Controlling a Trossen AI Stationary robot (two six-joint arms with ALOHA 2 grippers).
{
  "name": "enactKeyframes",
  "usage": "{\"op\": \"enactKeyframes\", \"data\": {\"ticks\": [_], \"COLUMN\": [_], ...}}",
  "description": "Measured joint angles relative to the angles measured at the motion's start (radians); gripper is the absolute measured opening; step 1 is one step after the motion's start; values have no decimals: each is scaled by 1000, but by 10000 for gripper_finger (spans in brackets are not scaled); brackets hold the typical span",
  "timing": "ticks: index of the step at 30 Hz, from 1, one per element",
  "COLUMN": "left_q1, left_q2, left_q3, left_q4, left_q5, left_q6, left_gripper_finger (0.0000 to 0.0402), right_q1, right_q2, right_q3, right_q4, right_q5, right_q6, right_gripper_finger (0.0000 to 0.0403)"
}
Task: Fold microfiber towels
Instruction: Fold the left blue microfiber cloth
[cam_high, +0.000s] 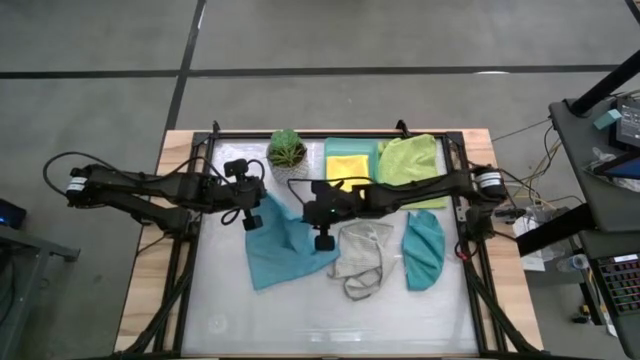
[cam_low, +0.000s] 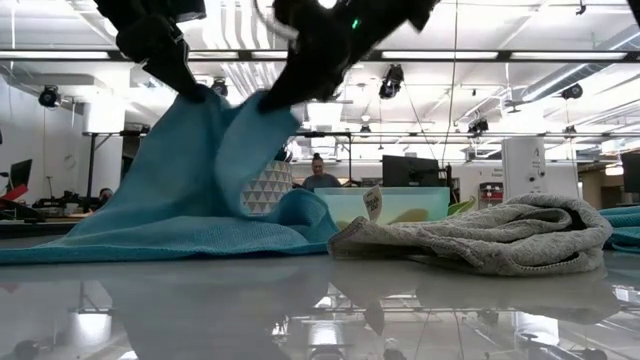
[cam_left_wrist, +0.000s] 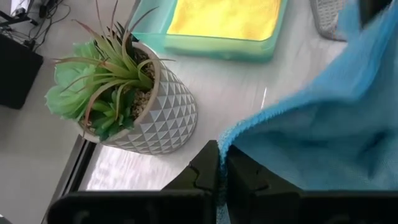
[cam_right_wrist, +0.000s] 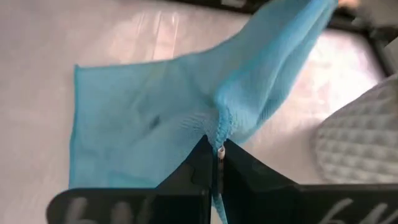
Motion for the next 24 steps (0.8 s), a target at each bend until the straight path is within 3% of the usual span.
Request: {"op": "enactKeyframes", "data": {"ticks": [11,24], "left_q1": [-21,-178], "left_q2": [-2,61], "left_q3": [26,7], "left_q4": [68,183], "left_q5": [6,69], "left_q6": [-6,-168], "left_gripper_finger": [0,0], "right_q1": [-3,6], "right_q2": [-184,-157], "right_q3": [-4,-51], "right_q4": [-66,-1], "right_q5": [1,-4], "right_q6": [-111,-239], "right_gripper_finger": [8,8]}}
